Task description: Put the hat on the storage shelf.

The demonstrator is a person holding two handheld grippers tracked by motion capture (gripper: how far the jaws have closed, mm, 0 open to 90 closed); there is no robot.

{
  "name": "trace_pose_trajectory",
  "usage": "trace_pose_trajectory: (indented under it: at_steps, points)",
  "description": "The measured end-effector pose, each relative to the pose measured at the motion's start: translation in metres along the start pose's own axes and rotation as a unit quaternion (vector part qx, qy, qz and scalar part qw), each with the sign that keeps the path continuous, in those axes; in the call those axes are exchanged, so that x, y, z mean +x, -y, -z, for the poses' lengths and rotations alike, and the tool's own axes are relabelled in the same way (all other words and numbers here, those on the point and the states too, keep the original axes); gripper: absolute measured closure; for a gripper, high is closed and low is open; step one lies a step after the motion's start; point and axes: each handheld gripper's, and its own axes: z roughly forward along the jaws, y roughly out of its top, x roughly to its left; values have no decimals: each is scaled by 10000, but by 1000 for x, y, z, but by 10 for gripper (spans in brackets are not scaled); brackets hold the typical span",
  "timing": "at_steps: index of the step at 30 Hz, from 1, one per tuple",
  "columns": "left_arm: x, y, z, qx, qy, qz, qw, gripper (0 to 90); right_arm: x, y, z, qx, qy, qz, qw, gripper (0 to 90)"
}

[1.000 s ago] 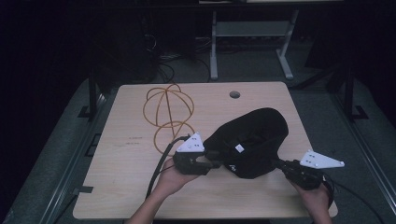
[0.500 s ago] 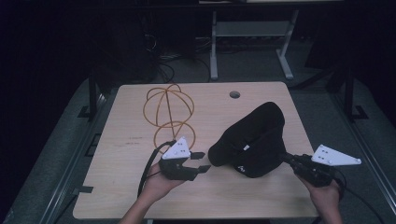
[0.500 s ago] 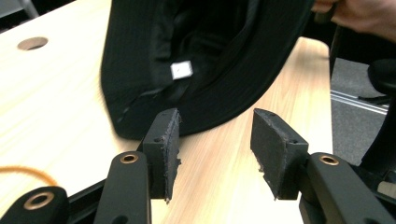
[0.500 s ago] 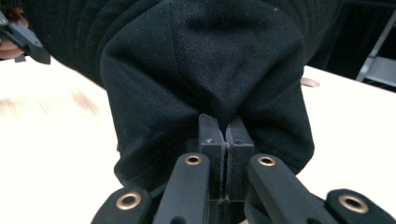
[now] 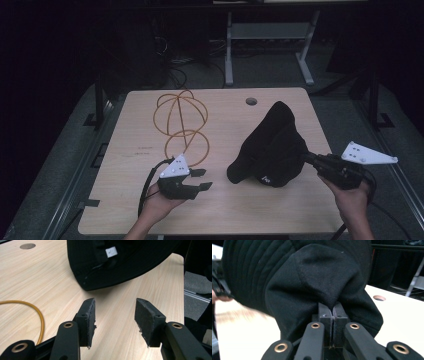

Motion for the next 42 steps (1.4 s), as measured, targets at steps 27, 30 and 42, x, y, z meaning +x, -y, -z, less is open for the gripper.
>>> trace_pose_trajectory:
  at_steps: [27, 30, 42]
  points:
    - [2, 16, -2, 101, -7, 69, 9999, 483, -2, -67, -25, -33, -686, -542, 9962, 883]
    - [2, 17, -2, 114, -1, 92, 9999, 481, 2, -79, -29, -92, -752, -510, 9958, 883]
    - [3, 19, -5, 226, -127, -74, 9996, 463, 7, -122, -47, -177, -846, -461, 9952, 882]
